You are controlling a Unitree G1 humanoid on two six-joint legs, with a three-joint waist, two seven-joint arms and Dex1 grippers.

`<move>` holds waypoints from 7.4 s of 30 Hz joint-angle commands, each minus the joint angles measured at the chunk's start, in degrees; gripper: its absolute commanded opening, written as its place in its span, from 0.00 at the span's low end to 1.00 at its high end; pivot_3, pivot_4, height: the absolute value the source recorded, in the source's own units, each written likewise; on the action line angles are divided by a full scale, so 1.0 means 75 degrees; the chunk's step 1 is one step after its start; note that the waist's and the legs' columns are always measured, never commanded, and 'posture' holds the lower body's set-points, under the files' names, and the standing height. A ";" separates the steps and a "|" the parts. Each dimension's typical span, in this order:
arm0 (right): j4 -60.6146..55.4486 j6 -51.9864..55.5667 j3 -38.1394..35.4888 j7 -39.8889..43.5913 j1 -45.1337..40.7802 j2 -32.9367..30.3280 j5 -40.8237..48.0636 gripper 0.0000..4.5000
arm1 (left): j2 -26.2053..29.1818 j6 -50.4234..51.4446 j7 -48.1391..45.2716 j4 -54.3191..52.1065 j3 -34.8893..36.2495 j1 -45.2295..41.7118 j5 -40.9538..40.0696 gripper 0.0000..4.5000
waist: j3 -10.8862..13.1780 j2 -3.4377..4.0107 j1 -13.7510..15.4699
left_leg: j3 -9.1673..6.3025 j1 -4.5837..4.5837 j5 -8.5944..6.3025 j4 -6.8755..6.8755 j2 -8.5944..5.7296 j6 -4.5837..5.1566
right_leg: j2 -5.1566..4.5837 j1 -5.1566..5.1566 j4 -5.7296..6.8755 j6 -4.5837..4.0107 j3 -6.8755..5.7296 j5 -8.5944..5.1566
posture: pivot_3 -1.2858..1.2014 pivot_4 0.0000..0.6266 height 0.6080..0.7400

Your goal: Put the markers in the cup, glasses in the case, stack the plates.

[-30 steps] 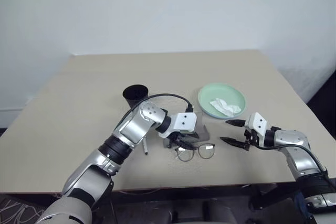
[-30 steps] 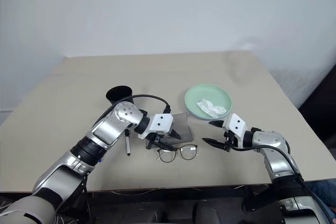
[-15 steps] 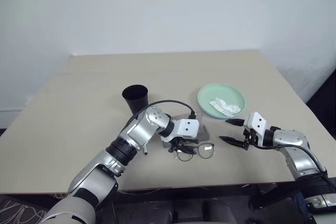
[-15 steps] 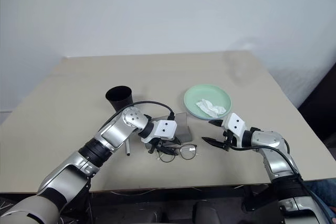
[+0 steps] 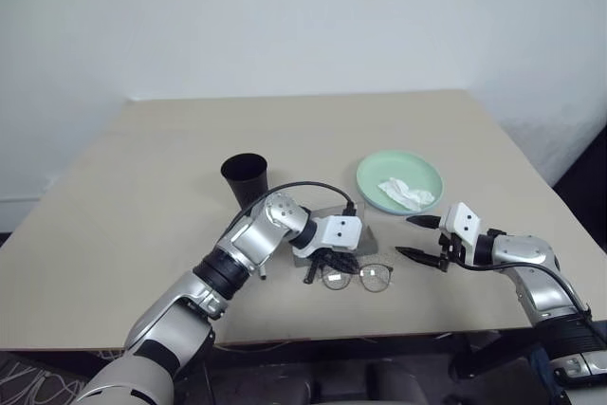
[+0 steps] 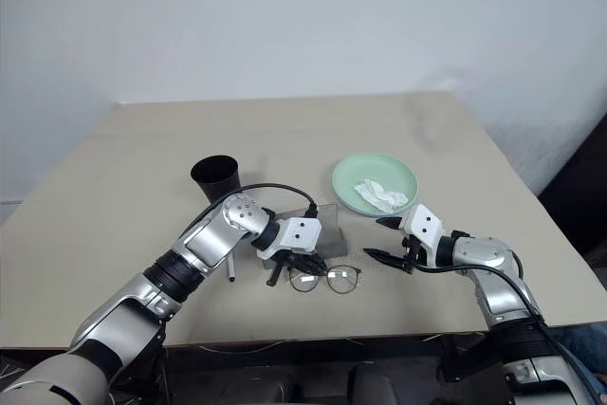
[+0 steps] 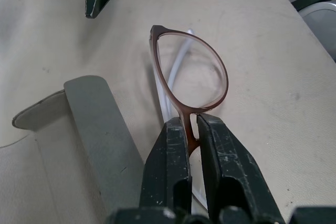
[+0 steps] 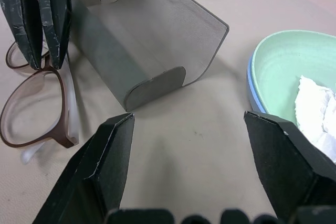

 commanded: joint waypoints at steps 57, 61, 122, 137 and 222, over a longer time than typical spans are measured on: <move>0.1376 -0.0916 -0.0351 0.0298 -0.0317 -0.0283 -0.0112 0.80 | 0.0467 0.0093 0.0965 0.0506 0.1179 -0.1241 0.0283 0.00 | 0.0003 -0.0007 -0.0032 | 0.0163 0.0031 -0.0028 0.0011 0.0045 0.0051 | 0.0076 -0.0007 -0.0008 0.0026 0.0183 0.0017 | 0.52 0.00 1.00; 0.1345 -0.0959 -0.0320 0.0281 -0.0308 -0.0247 -0.0148 0.80 | 0.0490 -0.0198 0.1137 0.0723 0.0931 -0.1127 0.0662 0.00 | 0.0003 -0.0006 -0.0033 | 0.0164 0.0031 -0.0029 0.0010 0.0046 0.0051 | 0.0077 -0.0010 -0.0007 0.0026 0.0184 0.0018 | 0.52 0.00 1.00; 0.1200 -0.0927 -0.0262 0.0168 -0.0440 -0.0153 -0.0329 0.80 | 0.0173 -0.0298 0.1160 0.0649 0.1079 -0.0959 0.0951 0.52 | 0.0001 -0.0011 -0.0031 | 0.0175 0.0033 -0.0031 0.0019 0.0053 0.0055 | 0.0080 -0.0009 -0.0005 0.0028 0.0188 0.0021 | 0.52 0.00 1.00; 0.0764 -0.0771 -0.0202 0.0214 -0.0395 -0.0142 -0.0244 0.80 | -0.0109 -0.0743 0.2358 0.2055 0.1637 -0.1645 0.0896 0.01 | 0.0001 -0.0010 -0.0031 | 0.0175 0.0036 -0.0031 0.0019 0.0053 0.0054 | 0.0080 -0.0009 -0.0004 0.0032 0.0187 0.0024 | 0.52 0.00 1.00; 0.0137 0.0449 0.0183 0.1373 -0.1217 0.0592 0.0942 0.80 | -0.1581 0.7834 0.8690 -0.5587 0.5059 0.3631 -0.0439 0.67 | 0.0000 -0.0016 -0.0033 | 0.0191 0.0083 -0.0068 0.0005 0.0095 0.0006 | 0.0099 0.0002 -0.0001 0.0035 0.0165 0.0032 | 0.52 0.00 1.00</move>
